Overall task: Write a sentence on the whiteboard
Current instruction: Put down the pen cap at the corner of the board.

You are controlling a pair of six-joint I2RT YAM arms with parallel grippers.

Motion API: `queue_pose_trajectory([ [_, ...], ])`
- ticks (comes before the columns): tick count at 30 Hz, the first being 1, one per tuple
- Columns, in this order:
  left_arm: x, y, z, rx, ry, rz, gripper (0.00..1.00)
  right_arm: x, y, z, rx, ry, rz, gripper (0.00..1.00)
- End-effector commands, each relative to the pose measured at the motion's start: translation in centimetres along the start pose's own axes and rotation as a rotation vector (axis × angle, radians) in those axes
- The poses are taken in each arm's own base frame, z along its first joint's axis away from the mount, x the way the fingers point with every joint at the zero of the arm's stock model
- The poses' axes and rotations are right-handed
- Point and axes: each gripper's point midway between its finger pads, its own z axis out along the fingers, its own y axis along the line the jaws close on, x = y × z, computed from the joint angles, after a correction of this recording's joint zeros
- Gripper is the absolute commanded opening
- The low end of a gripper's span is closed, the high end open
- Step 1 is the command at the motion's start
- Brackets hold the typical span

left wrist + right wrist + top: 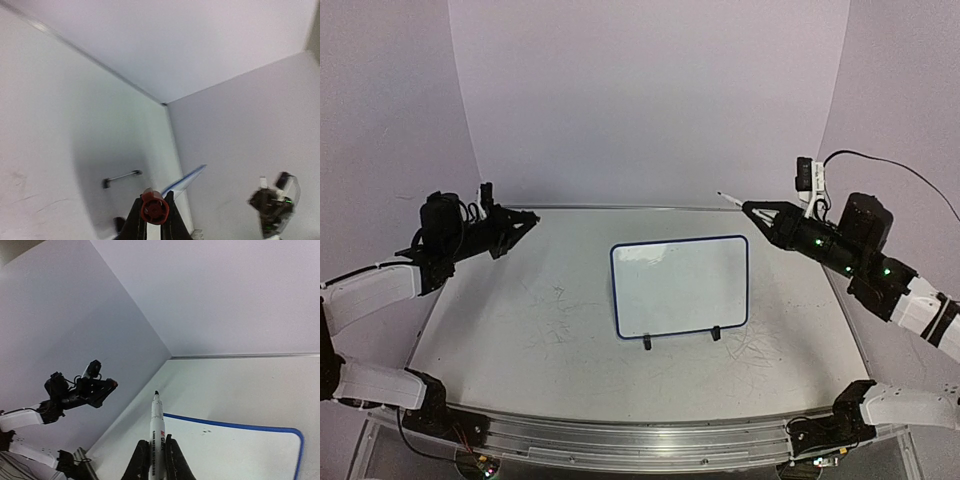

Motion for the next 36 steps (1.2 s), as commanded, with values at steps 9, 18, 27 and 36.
queue_pose_trajectory([
  [9, 5.8, 13.6, -3.1, -0.747, 0.041, 0.279, 0.00, -2.9, -1.6, -1.6, 0.185, -0.049, -0.255, 0.00],
  [18, 5.2, 15.8, -2.5, -0.757, -0.138, 0.407, 0.00, -4.9, 0.5, -2.6, 0.125, -0.117, -0.297, 0.00],
  [27, 7.6, 21.0, -2.4, -0.855, -0.093, 0.424, 0.04, -5.2, 0.8, -2.6, 0.114, -0.127, -0.290, 0.00],
  [36, 9.0, 23.6, -1.4, -0.923, -0.071, 0.380, 0.09, -5.3, 0.8, -2.2, 0.104, -0.139, -0.262, 0.00],
])
